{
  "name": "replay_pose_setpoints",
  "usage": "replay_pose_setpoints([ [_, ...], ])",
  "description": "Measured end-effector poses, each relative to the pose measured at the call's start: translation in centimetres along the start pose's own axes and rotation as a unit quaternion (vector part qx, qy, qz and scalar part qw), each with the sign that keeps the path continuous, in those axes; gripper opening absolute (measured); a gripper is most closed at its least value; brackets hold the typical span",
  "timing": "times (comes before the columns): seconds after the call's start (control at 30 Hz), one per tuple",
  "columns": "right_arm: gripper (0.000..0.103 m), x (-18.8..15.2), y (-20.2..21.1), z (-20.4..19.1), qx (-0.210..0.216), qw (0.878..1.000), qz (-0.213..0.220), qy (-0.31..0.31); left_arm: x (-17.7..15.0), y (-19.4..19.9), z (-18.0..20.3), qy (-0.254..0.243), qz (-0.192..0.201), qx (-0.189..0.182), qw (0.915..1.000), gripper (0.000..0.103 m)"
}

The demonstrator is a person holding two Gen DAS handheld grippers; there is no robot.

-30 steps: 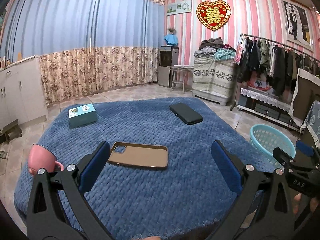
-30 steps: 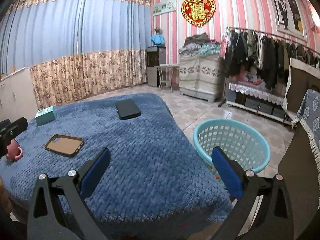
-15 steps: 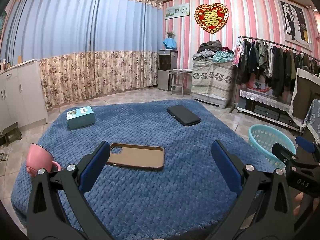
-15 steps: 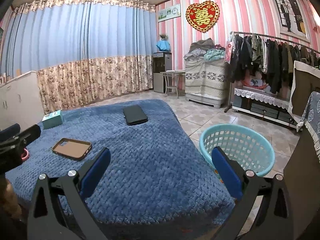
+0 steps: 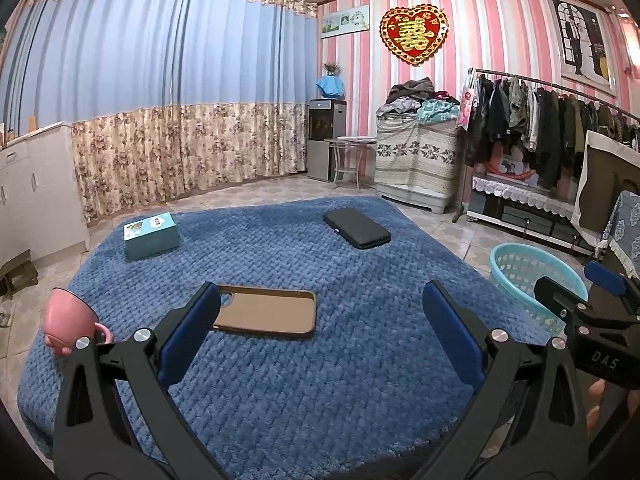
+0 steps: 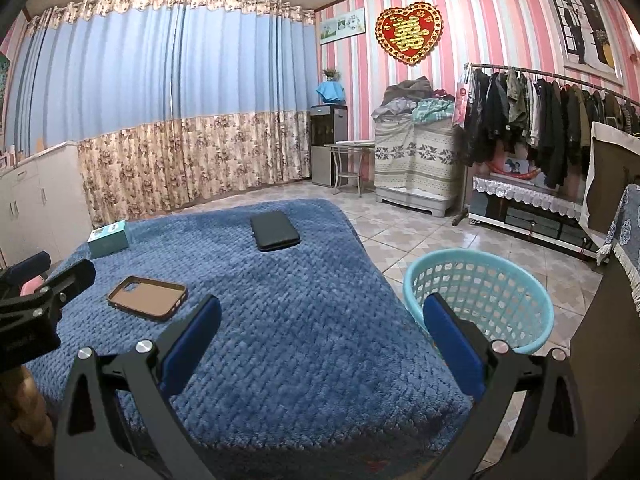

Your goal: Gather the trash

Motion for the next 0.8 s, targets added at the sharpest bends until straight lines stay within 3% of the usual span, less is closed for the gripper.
replay_pose_setpoints([
  [0.8, 0.099, -0.20, -0.17, 0.16, -0.002, 1.000, -0.004, 0.005, 0.30, 0.15, -0.10, 0.002, 0.002, -0.001, 1.0000, 0.098],
])
Point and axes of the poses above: each gripper's, at about its wrist camera, not at the fingertips, and y roughly against the way its jaws point, z to its right, x to its top, the point moved 1 cm from there along -y, roughly the way its jaws point, and after that the axes turned 6 degrees about z, right-handed, at the moved point
